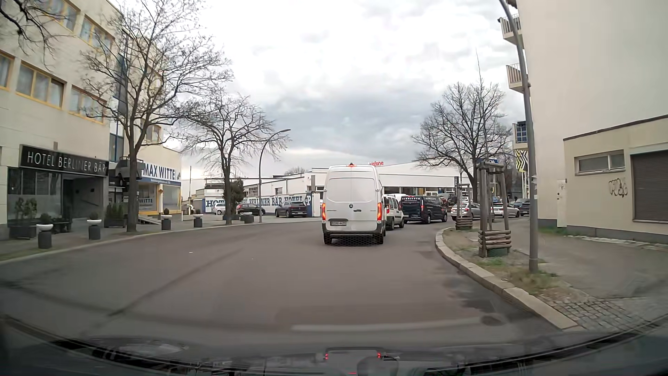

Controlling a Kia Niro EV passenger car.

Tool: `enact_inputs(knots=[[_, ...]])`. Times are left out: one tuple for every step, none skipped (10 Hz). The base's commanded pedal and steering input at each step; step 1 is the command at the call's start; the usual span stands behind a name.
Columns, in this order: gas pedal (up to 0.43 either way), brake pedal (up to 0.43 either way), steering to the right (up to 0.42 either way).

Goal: Follow the waypoints while adhering to traffic rules and regulations

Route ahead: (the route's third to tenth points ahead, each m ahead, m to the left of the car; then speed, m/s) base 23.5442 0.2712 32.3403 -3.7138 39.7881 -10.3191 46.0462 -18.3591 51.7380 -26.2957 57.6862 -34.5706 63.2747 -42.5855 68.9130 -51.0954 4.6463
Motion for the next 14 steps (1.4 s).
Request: enact_inputs(knots=[[0.0,0.073,0.007],[0.0,0.073,0.007],[0.0,0.073,0.009],[0.0,0.079,0.011],[0.0,0.085,0.012],[0.0,0.091,0.013],[0.0,0.098,0.014],[0.0,0.104,0.015],[0.0,0.116,0.017],[0.0,0.134,0.021],[0.0,0.134,0.024],[0.0,0.14,0.028],[0.0,0.14,0.03],[0.0,0.146,0.03]])
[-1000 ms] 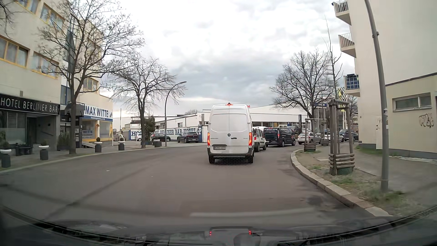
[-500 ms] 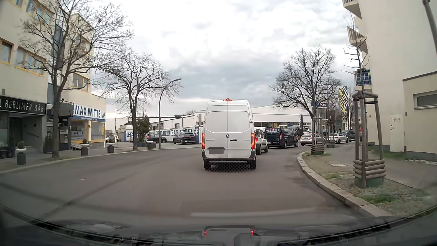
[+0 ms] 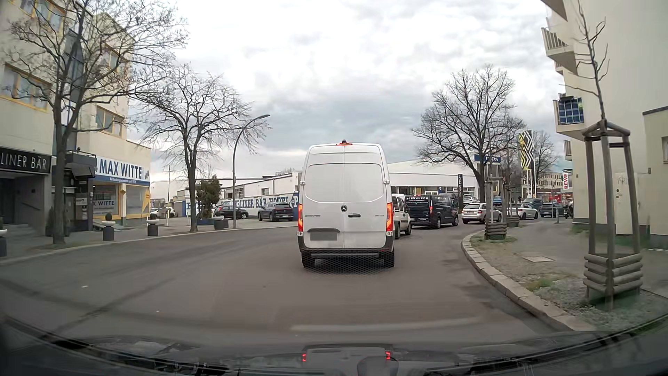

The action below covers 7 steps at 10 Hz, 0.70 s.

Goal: Follow the waypoints while adhering to traffic rules and regulations

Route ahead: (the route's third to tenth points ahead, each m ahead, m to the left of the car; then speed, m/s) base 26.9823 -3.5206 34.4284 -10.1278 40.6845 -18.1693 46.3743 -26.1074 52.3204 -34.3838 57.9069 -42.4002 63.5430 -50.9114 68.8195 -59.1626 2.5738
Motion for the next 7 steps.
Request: enact_inputs(knots=[[0.0,0.152,0.03],[0.0,0.152,0.031],[0.0,0.152,0.033],[0.0,0.152,0.036],[0.0,0.152,0.036],[0.0,0.152,0.035],[0.0,0.146,0.031]])
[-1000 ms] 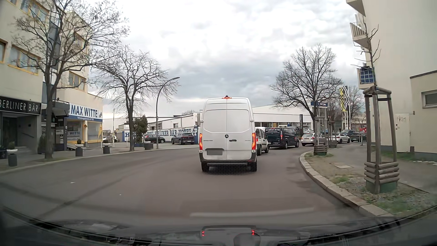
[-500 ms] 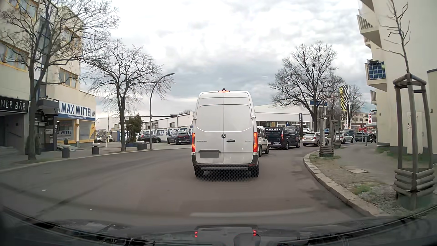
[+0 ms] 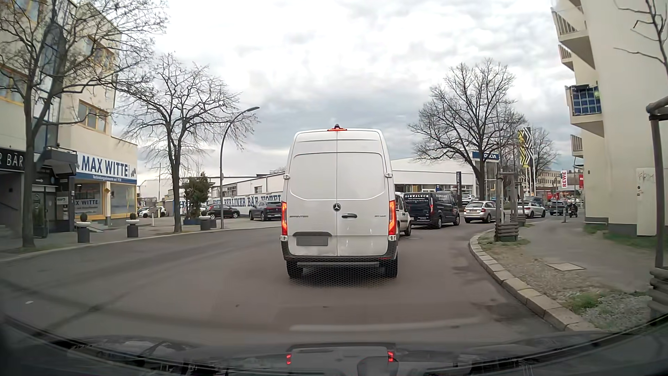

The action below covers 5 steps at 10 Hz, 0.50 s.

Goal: Follow the waypoints while adhering to traffic rules and regulations

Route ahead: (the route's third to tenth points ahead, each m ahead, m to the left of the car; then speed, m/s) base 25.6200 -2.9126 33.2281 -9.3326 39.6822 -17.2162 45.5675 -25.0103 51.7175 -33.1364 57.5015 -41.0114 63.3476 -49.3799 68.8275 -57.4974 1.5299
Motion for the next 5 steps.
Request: enact_inputs(knots=[[0.0,0.146,0.028],[0.0,0.146,0.026],[0.0,0.146,0.025],[0.0,0.146,0.024],[0.0,0.146,0.024]])
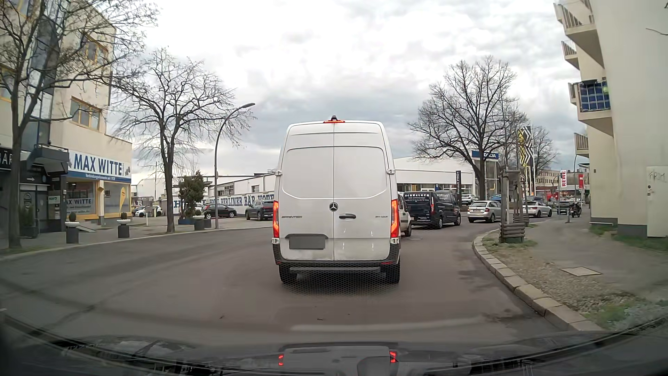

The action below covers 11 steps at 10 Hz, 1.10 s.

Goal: Follow the waypoints while adhering to traffic rules and regulations

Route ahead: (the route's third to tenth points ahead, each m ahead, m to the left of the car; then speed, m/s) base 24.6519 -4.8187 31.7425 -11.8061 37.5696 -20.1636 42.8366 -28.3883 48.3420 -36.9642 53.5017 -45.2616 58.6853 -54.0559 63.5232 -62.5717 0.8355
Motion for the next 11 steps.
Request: enact_inputs(knots=[[0.0,0.14,0.023],[0.0,0.134,0.023],[0.0,0.128,0.022],[0.0,0.128,0.021],[0.0,0.128,0.021],[0.0,0.128,0.021],[0.0,0.128,0.021],[0.0,0.128,0.021],[0.0,0.122,0.021],[0.0,0.122,0.021],[0.0,0.122,0.021]])
